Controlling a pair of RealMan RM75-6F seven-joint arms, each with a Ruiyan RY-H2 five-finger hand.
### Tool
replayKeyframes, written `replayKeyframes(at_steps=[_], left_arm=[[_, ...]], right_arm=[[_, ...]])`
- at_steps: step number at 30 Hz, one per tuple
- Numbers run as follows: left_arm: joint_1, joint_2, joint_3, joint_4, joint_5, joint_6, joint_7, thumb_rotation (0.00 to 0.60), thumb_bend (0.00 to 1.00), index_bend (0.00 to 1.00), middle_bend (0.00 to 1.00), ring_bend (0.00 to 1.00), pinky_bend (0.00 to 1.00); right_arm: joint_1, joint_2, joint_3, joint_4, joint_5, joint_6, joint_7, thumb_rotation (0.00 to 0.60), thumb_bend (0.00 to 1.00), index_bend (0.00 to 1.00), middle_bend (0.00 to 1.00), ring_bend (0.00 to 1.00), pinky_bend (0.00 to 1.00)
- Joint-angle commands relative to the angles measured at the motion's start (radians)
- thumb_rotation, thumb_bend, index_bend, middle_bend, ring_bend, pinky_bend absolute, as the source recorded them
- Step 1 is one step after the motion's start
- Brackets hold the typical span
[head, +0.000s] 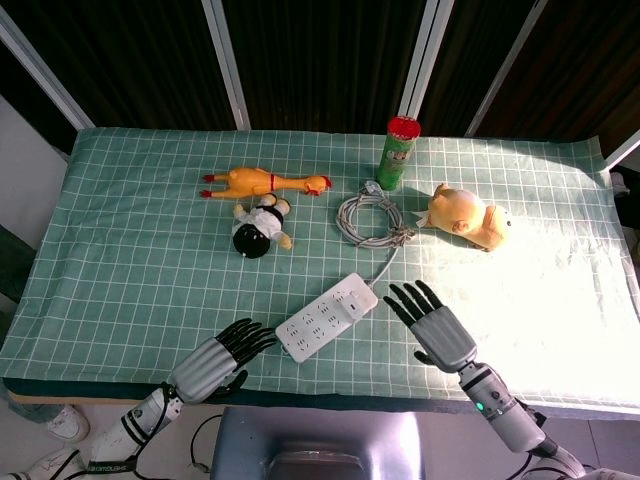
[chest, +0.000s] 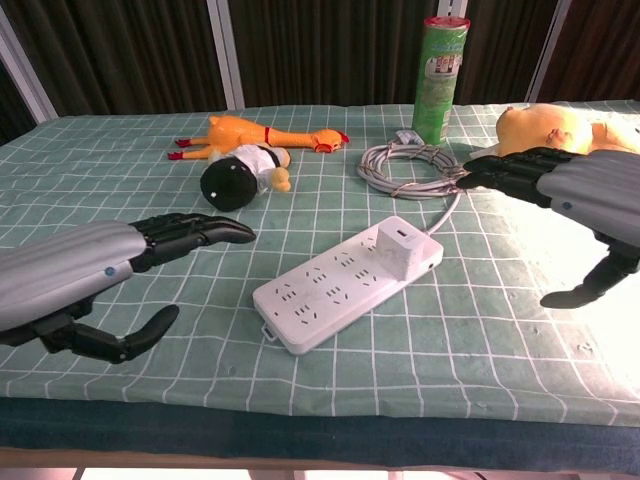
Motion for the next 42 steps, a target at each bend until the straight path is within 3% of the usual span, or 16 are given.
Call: replayKeyframes(at_steps=[1, 15, 31, 42], left_arm=[[-0.04, -0.066, -0.032, 0.023, -0.058, -0.062, 0.06, 0.6, 0.64, 0.0, 0.05, 0.02, 0.09], [-0.111, -0.259, -0.055, 0.106, -0.181, -0.151, 0.172, 0.6, 0.69, 0.0, 0.05, 0.0, 0.07], [-0.123, -0.359, -0.011, 0.236, -0.211, -0.131, 0.206, 0.599, 0.72, 0.0, 0.0, 0.0, 0.02], [-0.151, -0.39, -0.01, 0.296, -0.235, -0.15, 0.195, 0.6, 0.73, 0.0, 0.0, 0.0, 0.02]], right_arm=[[0.034, -0.037, 0.027, 0.003, 0.049, -0.044, -0.039, 0.6, 0.16, 0.0, 0.0, 0.0, 0.0], [0.112, -0.102, 0.065, 0.053, 0.198, -0.117, -0.087, 0.6, 0.16, 0.0, 0.0, 0.0, 0.01], [0.168, -0.137, 0.051, 0.065, 0.264, -0.152, -0.096, 0.6, 0.16, 0.0, 0.0, 0.0, 0.02], [0.2, -0.163, 0.041, 0.089, 0.287, -0.152, -0.122, 0.6, 0.16, 0.0, 0.0, 0.0, 0.04]])
